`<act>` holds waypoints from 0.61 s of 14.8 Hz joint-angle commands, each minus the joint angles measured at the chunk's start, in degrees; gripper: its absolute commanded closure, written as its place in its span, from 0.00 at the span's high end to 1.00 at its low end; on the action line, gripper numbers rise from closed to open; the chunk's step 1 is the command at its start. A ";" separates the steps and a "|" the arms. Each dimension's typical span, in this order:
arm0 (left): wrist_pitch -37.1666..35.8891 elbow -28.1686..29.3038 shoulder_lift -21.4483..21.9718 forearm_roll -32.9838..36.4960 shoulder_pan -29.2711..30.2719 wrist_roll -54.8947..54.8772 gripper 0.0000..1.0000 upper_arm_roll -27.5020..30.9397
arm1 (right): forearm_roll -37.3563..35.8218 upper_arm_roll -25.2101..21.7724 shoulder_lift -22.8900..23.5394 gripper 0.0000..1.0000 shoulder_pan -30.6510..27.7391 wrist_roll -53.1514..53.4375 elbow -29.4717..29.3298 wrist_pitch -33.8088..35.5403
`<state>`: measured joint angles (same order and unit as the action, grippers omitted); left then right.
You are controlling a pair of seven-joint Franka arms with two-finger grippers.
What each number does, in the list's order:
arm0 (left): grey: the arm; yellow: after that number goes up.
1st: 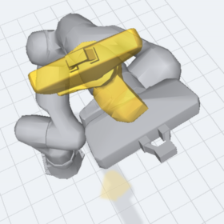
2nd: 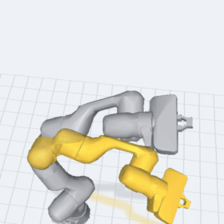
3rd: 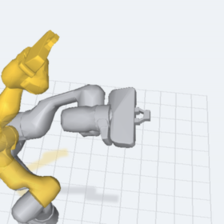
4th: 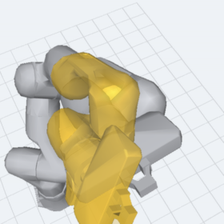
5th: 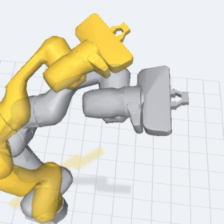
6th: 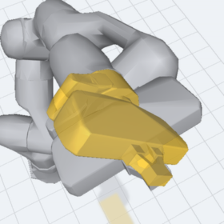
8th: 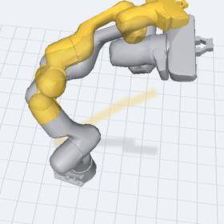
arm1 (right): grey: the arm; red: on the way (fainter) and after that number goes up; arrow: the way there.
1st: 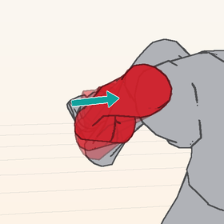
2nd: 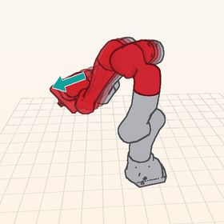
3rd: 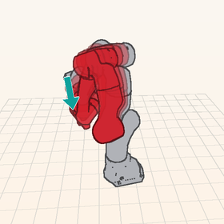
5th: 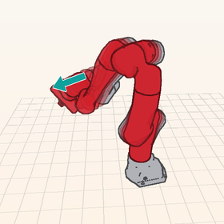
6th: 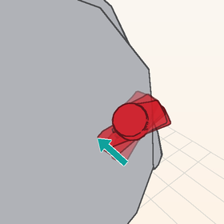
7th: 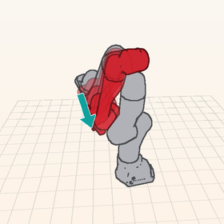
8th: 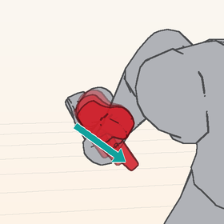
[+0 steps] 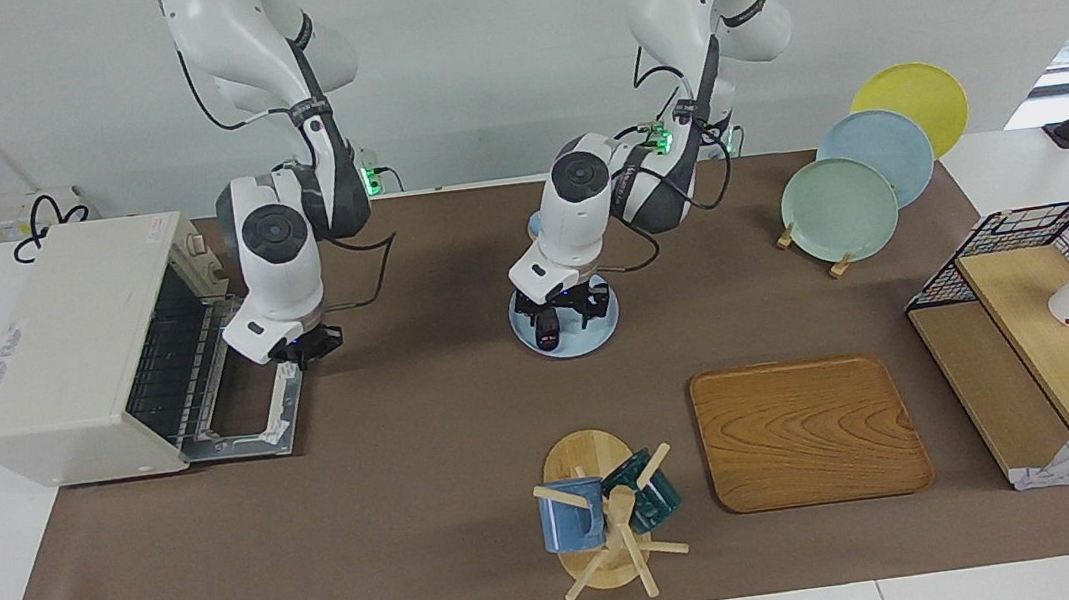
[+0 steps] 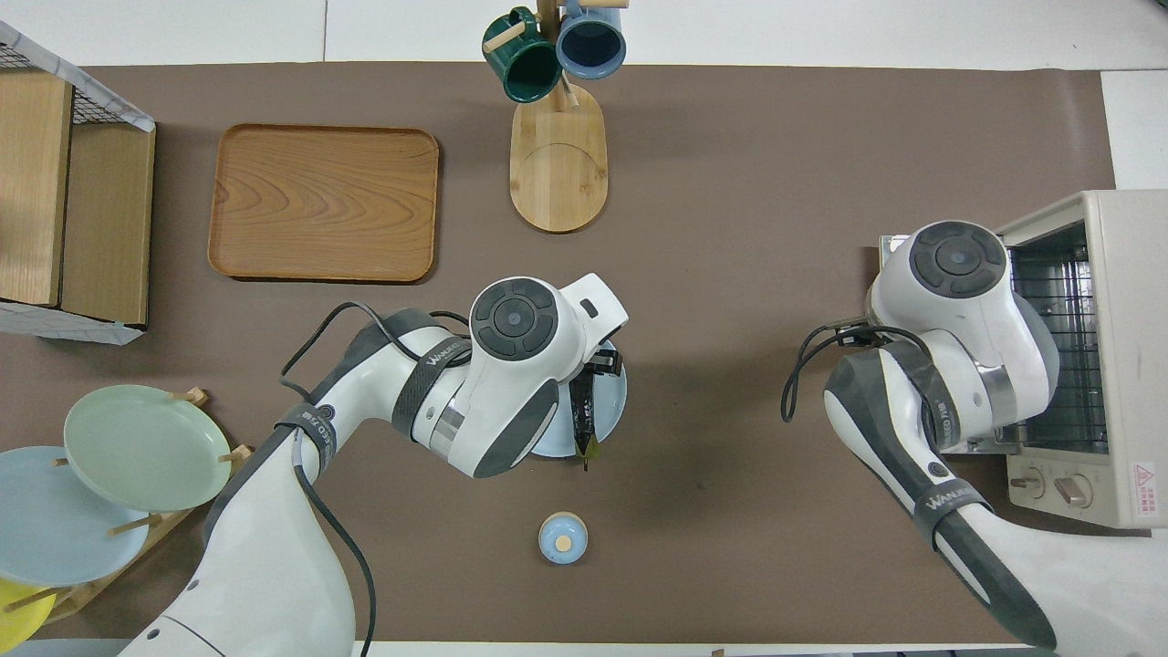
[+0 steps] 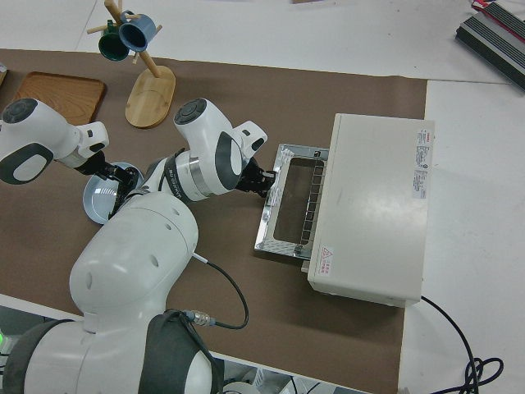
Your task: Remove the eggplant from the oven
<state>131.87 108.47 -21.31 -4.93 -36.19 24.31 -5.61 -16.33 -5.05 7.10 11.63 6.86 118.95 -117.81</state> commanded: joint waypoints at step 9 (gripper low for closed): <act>-1.17 0.34 0.74 -0.96 -0.20 -1.37 0.00 0.86 | 4.47 1.18 -3.59 0.00 -1.26 -2.49 0.92 -1.52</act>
<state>131.75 108.42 -21.28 -4.93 -36.31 24.17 -5.55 -13.25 -4.33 3.80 8.67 0.64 117.65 -115.75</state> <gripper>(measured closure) 0.612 0.991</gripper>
